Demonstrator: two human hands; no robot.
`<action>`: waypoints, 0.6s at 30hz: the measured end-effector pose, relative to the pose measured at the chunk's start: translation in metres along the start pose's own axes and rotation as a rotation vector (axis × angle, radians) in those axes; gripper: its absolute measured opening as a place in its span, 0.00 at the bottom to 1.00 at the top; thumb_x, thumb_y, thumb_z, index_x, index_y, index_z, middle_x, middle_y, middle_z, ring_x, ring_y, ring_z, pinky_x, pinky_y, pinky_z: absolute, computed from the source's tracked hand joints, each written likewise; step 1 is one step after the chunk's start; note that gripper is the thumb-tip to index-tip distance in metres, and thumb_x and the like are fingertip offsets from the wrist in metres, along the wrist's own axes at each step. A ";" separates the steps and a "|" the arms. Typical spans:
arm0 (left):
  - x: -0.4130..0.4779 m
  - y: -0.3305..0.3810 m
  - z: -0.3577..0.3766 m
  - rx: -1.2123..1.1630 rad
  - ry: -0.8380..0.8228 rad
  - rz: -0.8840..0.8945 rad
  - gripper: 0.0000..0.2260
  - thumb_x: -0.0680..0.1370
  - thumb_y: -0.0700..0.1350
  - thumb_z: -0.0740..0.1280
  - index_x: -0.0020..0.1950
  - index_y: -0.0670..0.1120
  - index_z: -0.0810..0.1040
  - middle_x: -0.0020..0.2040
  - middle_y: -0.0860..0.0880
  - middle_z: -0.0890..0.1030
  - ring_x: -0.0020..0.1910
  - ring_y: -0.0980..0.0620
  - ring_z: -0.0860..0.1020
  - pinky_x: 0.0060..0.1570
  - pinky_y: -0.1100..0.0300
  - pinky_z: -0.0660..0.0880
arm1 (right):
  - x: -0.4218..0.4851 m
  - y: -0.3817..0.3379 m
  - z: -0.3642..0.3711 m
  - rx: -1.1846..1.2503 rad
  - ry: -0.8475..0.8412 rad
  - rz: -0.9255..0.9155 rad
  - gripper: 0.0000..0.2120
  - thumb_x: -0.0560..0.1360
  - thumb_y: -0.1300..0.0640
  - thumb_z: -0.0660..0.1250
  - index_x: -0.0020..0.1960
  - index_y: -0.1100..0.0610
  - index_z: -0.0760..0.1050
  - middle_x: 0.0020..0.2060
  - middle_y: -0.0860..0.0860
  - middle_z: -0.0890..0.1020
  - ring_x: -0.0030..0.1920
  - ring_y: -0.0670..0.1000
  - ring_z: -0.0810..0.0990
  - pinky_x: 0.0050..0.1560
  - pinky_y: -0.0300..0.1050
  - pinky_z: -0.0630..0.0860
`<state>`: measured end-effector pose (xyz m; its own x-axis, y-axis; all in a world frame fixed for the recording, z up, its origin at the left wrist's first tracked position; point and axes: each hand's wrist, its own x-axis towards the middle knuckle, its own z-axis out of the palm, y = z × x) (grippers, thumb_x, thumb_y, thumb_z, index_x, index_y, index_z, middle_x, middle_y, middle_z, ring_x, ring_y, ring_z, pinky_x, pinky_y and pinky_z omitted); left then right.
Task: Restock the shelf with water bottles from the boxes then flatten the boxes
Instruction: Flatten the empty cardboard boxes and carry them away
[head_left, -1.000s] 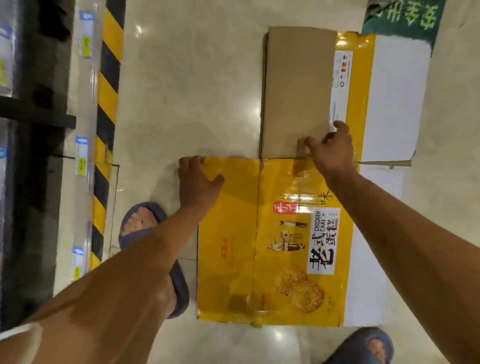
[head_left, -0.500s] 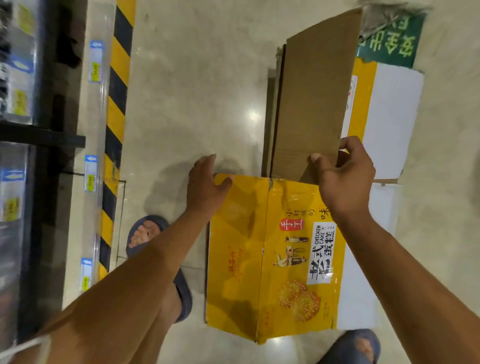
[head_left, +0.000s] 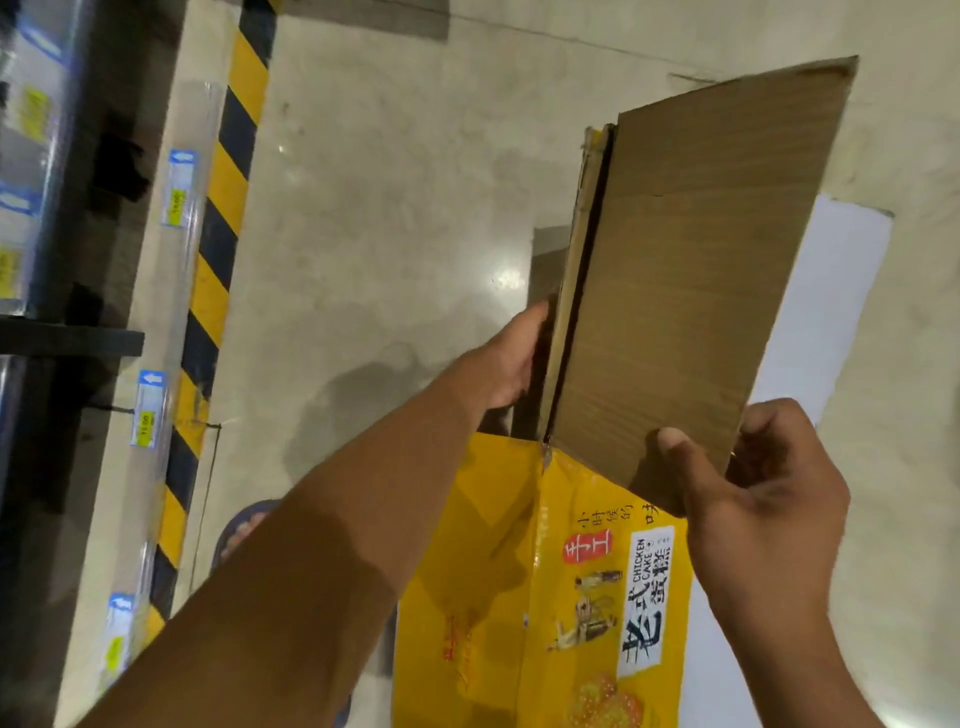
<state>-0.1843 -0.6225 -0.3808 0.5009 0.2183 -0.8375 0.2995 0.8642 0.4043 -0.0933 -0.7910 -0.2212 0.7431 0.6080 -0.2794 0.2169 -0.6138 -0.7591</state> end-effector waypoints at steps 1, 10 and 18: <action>0.003 0.000 0.005 0.021 -0.012 -0.009 0.25 0.83 0.62 0.58 0.60 0.43 0.82 0.61 0.36 0.83 0.56 0.41 0.82 0.68 0.42 0.75 | -0.001 0.001 -0.003 0.021 0.000 0.004 0.17 0.73 0.62 0.78 0.42 0.55 0.69 0.36 0.60 0.76 0.35 0.61 0.72 0.37 0.57 0.73; -0.015 -0.002 0.034 -0.066 -0.121 -0.050 0.08 0.82 0.48 0.67 0.48 0.46 0.82 0.42 0.49 0.85 0.37 0.54 0.82 0.37 0.65 0.78 | -0.024 0.008 -0.086 0.126 0.245 0.144 0.27 0.58 0.30 0.82 0.47 0.43 0.76 0.38 0.45 0.79 0.38 0.53 0.78 0.39 0.59 0.83; -0.088 0.025 -0.010 -0.006 0.251 0.405 0.10 0.76 0.39 0.76 0.54 0.44 0.79 0.52 0.43 0.87 0.50 0.44 0.86 0.51 0.49 0.82 | -0.020 -0.042 -0.077 -0.041 0.230 0.079 0.14 0.74 0.65 0.77 0.43 0.56 0.71 0.35 0.50 0.78 0.34 0.43 0.75 0.39 0.44 0.76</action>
<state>-0.2288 -0.6156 -0.3004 0.3642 0.6401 -0.6765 0.1159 0.6896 0.7149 -0.0683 -0.8158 -0.1383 0.8825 0.4292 -0.1922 0.1742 -0.6780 -0.7141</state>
